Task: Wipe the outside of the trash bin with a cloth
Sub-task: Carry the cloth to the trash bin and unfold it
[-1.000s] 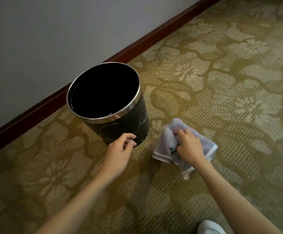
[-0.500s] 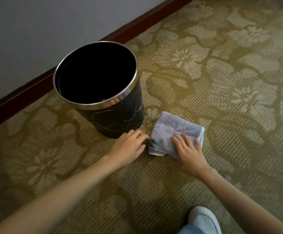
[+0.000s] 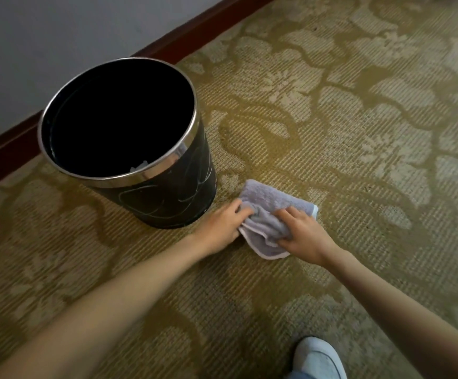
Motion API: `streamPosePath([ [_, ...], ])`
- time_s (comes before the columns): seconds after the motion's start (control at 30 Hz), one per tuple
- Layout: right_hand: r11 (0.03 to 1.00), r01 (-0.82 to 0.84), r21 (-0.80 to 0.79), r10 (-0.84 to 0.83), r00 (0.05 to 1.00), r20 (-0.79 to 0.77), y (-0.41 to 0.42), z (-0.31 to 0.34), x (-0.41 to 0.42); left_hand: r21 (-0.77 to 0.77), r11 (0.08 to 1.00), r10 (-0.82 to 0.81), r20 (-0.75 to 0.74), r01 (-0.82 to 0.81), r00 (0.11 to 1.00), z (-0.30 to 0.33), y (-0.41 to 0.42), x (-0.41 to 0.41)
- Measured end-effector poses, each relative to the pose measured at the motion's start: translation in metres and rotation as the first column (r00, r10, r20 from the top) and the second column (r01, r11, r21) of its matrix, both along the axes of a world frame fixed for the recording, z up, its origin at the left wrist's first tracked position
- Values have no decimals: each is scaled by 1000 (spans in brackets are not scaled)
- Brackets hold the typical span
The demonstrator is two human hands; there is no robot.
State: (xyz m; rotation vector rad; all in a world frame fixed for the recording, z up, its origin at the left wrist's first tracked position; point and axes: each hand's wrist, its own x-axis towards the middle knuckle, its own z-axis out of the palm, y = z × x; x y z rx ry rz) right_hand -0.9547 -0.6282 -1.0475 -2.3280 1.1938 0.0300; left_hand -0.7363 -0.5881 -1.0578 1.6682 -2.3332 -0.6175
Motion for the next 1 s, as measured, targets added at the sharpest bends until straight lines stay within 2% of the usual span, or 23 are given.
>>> streamPosePath([
  [0.1, 992, -2, -127, -5, 998, -59, 10, 2, -2, 207, 960, 247, -314, -188, 917, 13, -15, 3],
  [0.17, 964, 51, -261, -66, 997, -48, 15, 3, 0, 296, 922, 359, -416, -249, 835, 22, -21, 3],
  [0.27, 919, 125, -373, -124, 992, 26, 18, 4, 7, 385, 880, 440, -433, -279, 787, 32, -28, 4],
  [0.37, 913, 109, -393, -102, 994, 37, 23, 7, 14, 440, 867, 421, -398, -233, 815, 37, -33, 6],
  [0.43, 943, 122, -311, -99, 991, 90, 17, 9, 15, 494, 848, 411, -380, -194, 828, 37, -35, 9],
  [0.53, 983, 179, 45, -184, 955, 234, -7, 14, 4, 629, 757, 453, -310, -177, 836, 37, -34, 10],
  [0.6, 974, 175, 143, -203, 957, 208, -23, 13, 3, 680, 699, 532, -291, -219, 795, 36, -33, 6],
  [0.67, 989, 136, 59, -135, 991, -9, -40, 5, 8, 710, 624, 667, -267, -326, 695, 35, -34, -2],
  [0.7, 994, 100, 51, -93, 988, -127, -47, 2, 12, 733, 573, 738, -269, -366, 618, 35, -34, -5],
  [0.73, 993, 80, 93, -62, 982, -180, -54, 0, 16, 760, 527, 797, -286, -381, 532, 35, -34, -6],
  [0.8, 970, 89, 227, -57, 988, -145, -62, 0, 22, 788, 499, 847, -355, -360, 396, 35, -32, -5],
  [0.83, 959, 97, 268, -69, 991, -112, -65, 0, 23, 783, 515, 842, -384, -350, 379, 36, -29, -3],
  [0.87, 947, 104, 303, -80, 993, -92, -66, 0, 23, 767, 544, 822, -408, -340, 397, 38, -25, 0],
  [0.97, 875, 119, 469, -79, 992, -103, -61, 4, 27, 654, 678, 699, -435, -334, 568, 39, -14, 3],
  [1.0, 861, 105, 498, -63, 993, -101, -58, 3, 29, 614, 711, 669, -440, -343, 599, 39, -10, 3],
])
